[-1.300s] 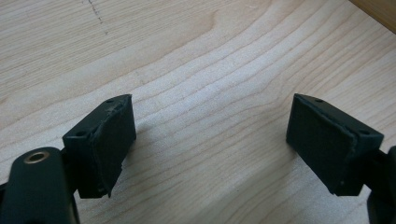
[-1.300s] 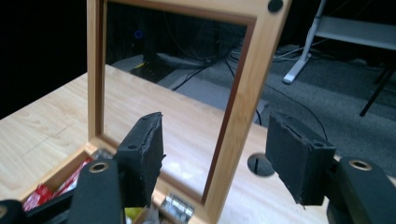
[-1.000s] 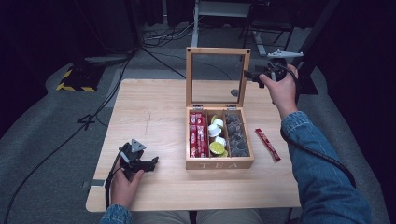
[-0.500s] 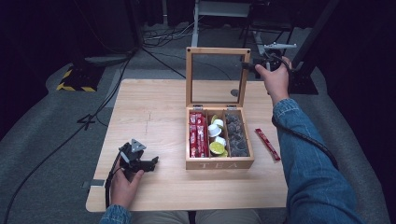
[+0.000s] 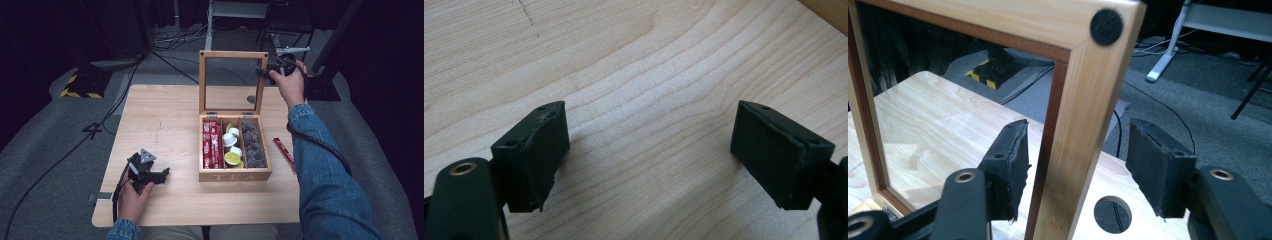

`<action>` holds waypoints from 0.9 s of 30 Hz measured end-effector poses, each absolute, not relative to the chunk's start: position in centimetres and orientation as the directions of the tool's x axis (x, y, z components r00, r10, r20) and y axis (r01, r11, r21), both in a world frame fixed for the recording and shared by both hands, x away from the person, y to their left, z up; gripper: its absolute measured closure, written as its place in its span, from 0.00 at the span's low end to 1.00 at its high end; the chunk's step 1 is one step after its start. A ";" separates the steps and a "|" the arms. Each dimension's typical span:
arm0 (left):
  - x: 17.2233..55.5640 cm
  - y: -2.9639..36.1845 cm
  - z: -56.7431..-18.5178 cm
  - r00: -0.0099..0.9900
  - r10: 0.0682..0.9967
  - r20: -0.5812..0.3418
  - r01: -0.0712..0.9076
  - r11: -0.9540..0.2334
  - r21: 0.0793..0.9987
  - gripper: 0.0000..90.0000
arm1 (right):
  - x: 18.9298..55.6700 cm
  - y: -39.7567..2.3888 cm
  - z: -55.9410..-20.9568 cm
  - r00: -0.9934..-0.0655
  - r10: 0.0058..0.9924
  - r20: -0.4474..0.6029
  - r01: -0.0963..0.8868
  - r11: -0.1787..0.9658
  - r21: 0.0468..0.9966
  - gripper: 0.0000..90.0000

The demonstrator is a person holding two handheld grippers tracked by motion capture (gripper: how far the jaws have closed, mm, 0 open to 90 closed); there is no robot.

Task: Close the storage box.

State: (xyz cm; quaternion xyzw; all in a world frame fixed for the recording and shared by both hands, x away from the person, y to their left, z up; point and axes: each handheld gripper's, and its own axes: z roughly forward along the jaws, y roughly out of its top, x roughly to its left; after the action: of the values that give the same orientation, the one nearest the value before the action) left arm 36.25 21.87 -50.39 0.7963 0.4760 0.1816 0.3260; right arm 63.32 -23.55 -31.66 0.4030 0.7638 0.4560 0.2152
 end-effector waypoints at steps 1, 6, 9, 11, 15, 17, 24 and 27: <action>36.2 21.9 -50.4 0.481 0.877 -0.021 0.640 -0.334 0.692 0.18 | 63.4 -23.5 -31.8 -0.584 0.811 0.044 0.422 0.257 0.869 0.48; 36.2 21.9 -50.4 0.480 0.877 -0.022 0.639 -0.333 0.693 0.18 | 63.5 -23.3 -31.9 -0.596 0.800 0.063 0.426 0.248 0.870 0.52; 36.2 21.9 -50.4 0.481 0.877 -0.021 0.640 -0.334 0.692 0.18 | 63.3 -23.1 -31.8 -0.608 0.789 0.081 0.425 0.239 0.873 0.55; 36.2 21.9 -50.4 0.481 0.877 -0.022 0.641 -0.334 0.691 0.18 | 63.2 -23.0 -31.7 -0.606 0.792 0.077 0.425 0.240 0.873 0.55; 36.2 21.9 -50.4 0.480 0.877 -0.023 0.640 -0.332 0.693 0.18 | 62.7 -23.2 -31.3 -0.609 0.789 0.082 0.425 0.237 0.874 0.55; 36.2 21.9 -50.4 0.480 0.877 -0.023 0.641 -0.333 0.692 0.18 | 62.3 -23.3 -31.2 -0.612 0.786 0.087 0.420 0.230 0.878 0.56; 36.3 21.8 -50.4 0.479 0.877 -0.023 0.639 -0.331 0.694 0.18 | 60.0 -23.9 -30.5 -0.639 0.764 0.088 0.391 0.225 0.892 0.58; 36.3 21.8 -50.4 0.475 0.880 -0.022 0.641 -0.328 0.694 0.18 | 58.7 -24.2 -30.0 -0.657 0.749 0.086 0.383 0.233 0.894 0.57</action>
State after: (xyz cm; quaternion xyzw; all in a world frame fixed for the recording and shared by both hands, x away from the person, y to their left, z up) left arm 36.29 21.77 -50.40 0.7942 0.4788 0.1827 0.3265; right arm 58.66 -24.23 -30.03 0.3709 0.7631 0.4959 0.1847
